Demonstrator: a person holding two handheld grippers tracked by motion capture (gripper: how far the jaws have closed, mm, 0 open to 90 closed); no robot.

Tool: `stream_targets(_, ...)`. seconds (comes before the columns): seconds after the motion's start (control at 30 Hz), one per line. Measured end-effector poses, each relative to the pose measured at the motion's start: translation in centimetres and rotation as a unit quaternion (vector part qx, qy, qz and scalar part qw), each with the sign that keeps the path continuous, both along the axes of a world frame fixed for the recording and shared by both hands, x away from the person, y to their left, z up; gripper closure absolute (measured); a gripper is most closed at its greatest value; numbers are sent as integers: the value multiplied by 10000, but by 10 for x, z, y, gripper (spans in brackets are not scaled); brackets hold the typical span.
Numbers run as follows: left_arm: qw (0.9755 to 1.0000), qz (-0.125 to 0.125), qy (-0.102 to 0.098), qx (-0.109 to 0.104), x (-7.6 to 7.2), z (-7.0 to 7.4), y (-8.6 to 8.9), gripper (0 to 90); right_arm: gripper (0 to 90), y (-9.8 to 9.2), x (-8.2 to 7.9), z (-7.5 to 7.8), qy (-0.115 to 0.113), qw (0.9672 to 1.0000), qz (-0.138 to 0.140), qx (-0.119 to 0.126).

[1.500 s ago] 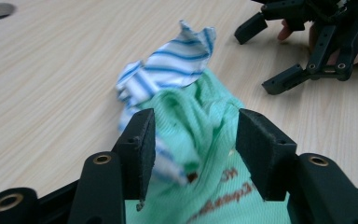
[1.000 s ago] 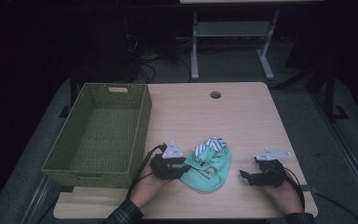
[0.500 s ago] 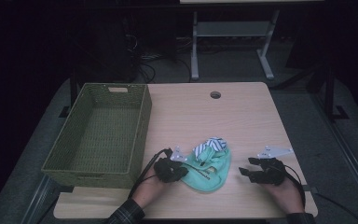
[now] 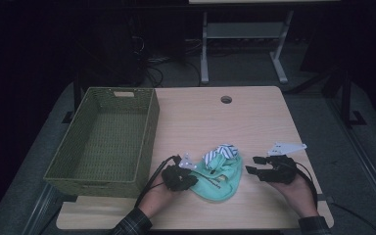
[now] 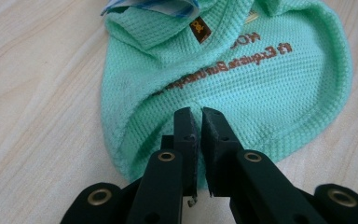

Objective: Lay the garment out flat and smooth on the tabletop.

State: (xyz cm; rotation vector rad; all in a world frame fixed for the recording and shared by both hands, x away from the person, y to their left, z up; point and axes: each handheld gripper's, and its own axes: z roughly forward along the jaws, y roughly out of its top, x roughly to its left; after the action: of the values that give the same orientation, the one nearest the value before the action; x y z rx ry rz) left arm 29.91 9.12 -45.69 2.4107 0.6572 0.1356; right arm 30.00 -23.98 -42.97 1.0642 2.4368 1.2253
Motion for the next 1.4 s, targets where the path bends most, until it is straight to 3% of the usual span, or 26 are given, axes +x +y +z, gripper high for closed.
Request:
stream_targets(0.4,9999,27,107,21,2,1,0,840,513,14,22,28,-131,9997,192,59)
stream_targets(0.5,9999,-8,63,100,3,2,-1,844,513,15,27,38,-192,9996,201,90)
stream_targets(0.63,9999,71,59,47,2,1,-2,850,516,20,35,52,-267,9992,272,151)
stream_targets(0.8,9999,67,71,60,2,2,-3,867,524,30,46,61,-285,9987,401,114)
stream_targets(1.17,9999,23,94,110,3,2,-3,883,564,63,66,51,-124,9963,856,-9)
stream_targets(1.4,9998,15,156,96,4,2,-2,882,572,76,74,38,47,9958,888,-204)
